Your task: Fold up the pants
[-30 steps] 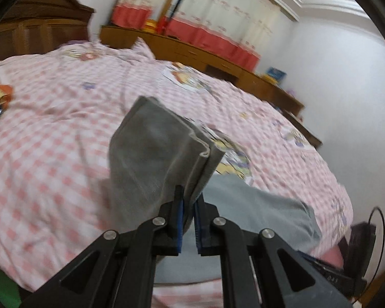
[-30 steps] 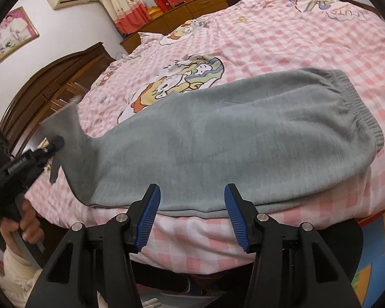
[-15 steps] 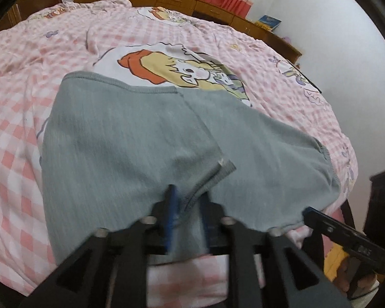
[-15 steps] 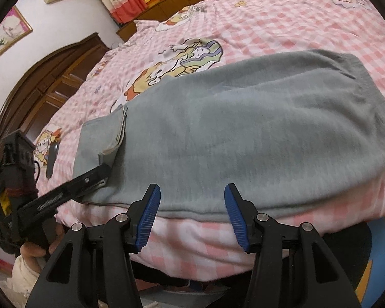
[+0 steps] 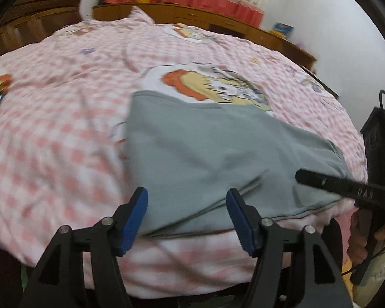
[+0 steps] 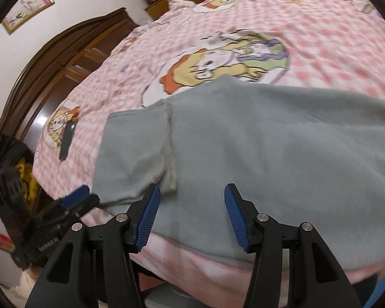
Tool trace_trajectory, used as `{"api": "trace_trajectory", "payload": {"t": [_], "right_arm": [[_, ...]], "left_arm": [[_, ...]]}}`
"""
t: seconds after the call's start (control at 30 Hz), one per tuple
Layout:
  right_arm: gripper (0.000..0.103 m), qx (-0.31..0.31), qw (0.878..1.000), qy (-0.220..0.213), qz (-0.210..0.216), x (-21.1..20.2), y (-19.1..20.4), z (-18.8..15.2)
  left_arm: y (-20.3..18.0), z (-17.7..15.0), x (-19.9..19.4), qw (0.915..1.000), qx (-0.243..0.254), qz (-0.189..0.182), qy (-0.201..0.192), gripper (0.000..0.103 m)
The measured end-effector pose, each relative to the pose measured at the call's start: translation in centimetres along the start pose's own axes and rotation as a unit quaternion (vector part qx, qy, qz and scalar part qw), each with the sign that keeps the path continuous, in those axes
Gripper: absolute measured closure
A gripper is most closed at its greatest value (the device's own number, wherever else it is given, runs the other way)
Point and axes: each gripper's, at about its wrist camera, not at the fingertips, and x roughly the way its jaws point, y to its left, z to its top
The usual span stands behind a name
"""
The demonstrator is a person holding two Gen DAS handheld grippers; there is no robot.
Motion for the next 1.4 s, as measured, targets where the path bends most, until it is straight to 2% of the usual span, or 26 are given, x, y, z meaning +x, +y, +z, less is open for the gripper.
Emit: {"api": "trace_trajectory", "payload": {"t": [0.1,0.27,0.37,0.57,0.77,1.0,1.03,1.07,1.1,1.13,1.27,1.4], "right_arm": [[0.049,-0.001,1.000,0.012,0.011,1.2,0.8,1.2],[0.049,0.004,0.999,0.026,0.022,2.8,1.8,2.8],[0.049,0.009,0.999,0.028,0.032,3.4,2.4,3.6],[0.049,0.029,0.997,0.039,0.053,5.0,2.9,4.5],[0.049,0.017,0.998,0.057,0.032,7.1,3.7,4.6],[0.049,-0.002,0.998,0.054,0.015,8.2,4.5,4.4],[0.054,-0.006,0.999,0.052,0.013,8.3,4.7,4.4],[0.077,-0.016,0.999,0.047,0.009,8.4,5.1,4.4],[0.088,-0.023,0.999,0.043,0.000,8.4,5.3,4.3],[0.093,-0.028,0.999,0.044,-0.004,8.5,5.5,4.2],[0.097,-0.030,0.999,0.021,0.010,7.3,5.8,3.9],[0.097,-0.038,0.999,-0.010,0.026,4.5,6.8,4.1]], "left_arm": [[1.6,-0.6,0.1,0.9998,-0.011,0.011,0.010,0.036],[2.9,-1.9,0.6,0.9989,-0.027,-0.002,0.038,0.036],[3.0,-2.3,1.1,0.9989,-0.018,0.017,0.039,0.036],[4.6,-2.5,1.7,0.9979,-0.047,0.026,0.037,0.036],[6.2,-2.7,1.5,0.9969,-0.066,0.024,0.036,0.036],[6.5,-3.0,2.2,0.9965,-0.064,0.024,0.048,0.036],[6.5,-3.0,2.3,0.9966,-0.062,0.025,0.048,0.036],[6.5,-3.0,2.3,0.9966,-0.061,0.025,0.048,0.035],[6.5,-3.1,2.4,0.9966,-0.061,0.025,0.048,0.035],[6.5,-3.1,2.4,0.9966,-0.063,0.024,0.048,0.035],[6.9,-3.1,2.5,0.9962,-0.068,0.021,0.051,0.035],[6.9,-3.1,2.4,0.9963,-0.064,0.028,0.049,0.035]]}}
